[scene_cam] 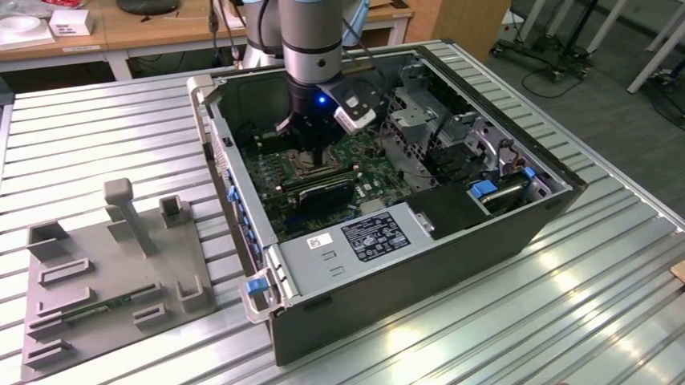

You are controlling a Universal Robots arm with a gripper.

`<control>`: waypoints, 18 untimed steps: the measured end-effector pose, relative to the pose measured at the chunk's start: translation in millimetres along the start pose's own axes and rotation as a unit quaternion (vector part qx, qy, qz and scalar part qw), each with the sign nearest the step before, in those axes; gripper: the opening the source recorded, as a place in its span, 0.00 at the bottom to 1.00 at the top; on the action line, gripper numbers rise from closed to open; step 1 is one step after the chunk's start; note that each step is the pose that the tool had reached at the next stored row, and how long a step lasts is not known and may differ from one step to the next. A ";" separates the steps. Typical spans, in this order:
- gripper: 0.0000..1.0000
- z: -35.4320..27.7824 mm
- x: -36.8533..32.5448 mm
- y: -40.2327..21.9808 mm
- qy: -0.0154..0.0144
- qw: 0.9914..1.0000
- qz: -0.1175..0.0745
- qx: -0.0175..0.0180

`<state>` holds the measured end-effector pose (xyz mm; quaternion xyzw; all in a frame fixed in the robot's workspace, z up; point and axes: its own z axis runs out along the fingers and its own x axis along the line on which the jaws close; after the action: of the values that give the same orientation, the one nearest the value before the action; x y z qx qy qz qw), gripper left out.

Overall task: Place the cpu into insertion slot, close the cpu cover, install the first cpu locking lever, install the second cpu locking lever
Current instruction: 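Install the second cpu locking lever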

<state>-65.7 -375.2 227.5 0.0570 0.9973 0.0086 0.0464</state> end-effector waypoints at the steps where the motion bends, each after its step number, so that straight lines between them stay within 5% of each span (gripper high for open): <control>1: 0.11 0.8 0.4 -0.1 0.000 1.000 0.000 0.000; 12: 0.11 3.8 2.0 -0.3 0.000 1.000 0.000 0.000; 18: 0.11 5.4 5.4 -0.7 -0.003 1.000 0.000 0.000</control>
<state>-70.6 -375.2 221.7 0.0570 0.9971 0.0088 0.0497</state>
